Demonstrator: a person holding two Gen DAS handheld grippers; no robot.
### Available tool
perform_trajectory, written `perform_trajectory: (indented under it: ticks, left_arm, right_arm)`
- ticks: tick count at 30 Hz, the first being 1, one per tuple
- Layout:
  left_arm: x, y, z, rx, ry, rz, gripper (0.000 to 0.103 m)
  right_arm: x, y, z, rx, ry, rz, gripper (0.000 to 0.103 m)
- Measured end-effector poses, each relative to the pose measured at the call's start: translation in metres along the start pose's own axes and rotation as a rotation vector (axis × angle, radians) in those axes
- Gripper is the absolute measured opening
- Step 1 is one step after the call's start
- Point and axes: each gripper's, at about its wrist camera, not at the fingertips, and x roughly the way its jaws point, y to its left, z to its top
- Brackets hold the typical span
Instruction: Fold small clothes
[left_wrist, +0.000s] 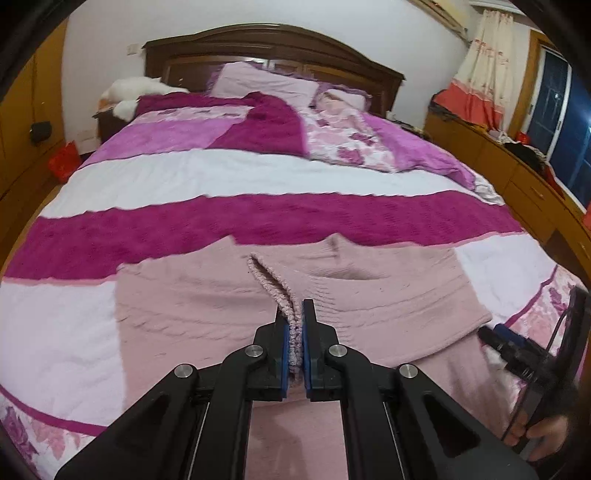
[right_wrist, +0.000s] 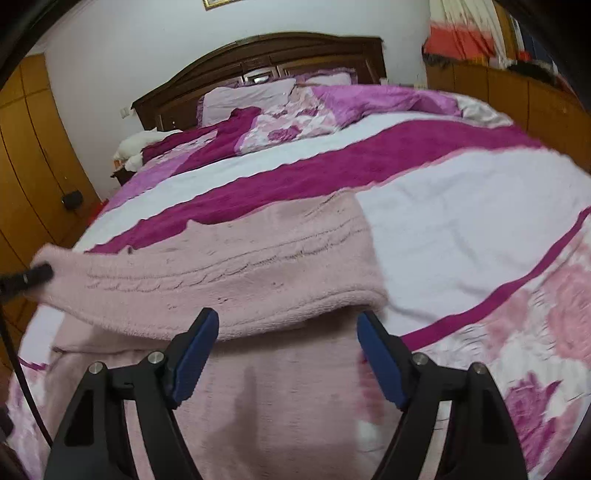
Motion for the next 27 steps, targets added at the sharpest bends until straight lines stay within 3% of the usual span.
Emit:
perform_trajectory:
  ticks: [13, 18, 20, 23, 26, 27]
  left_arm:
    - [0.033, 0.071, -0.038, -0.134, 0.073, 0.022, 0.000]
    - [0.043, 0.092, -0.049, -0.178, 0.072, 0.180, 0.000]
    - [0.047, 0.103, -0.054, -0.201, 0.106, 0.229, 0.000]
    - [0.031, 0.127, -0.065, -0.312, 0.101, 0.137, 0.000]
    - [0.006, 0.136, -0.074, -0.362, 0.096, 0.115, 0.000]
    - [-0.007, 0.136, -0.080, -0.365, 0.095, 0.108, 0.006]
  right_arm:
    - [0.030, 0.029, -0.007, -0.098, 0.044, -0.034, 0.078]
    - [0.034, 0.018, 0.000, -0.105, 0.043, -0.110, 0.078]
    - [0.033, 0.009, 0.007, -0.092, 0.024, -0.143, 0.078]
    - [0.031, -0.001, 0.013, -0.054, 0.015, -0.146, 0.078]
    - [0.027, -0.002, 0.015, -0.066, 0.017, -0.153, 0.078]
    - [0.025, -0.002, 0.016, -0.070, 0.032, -0.146, 0.078]
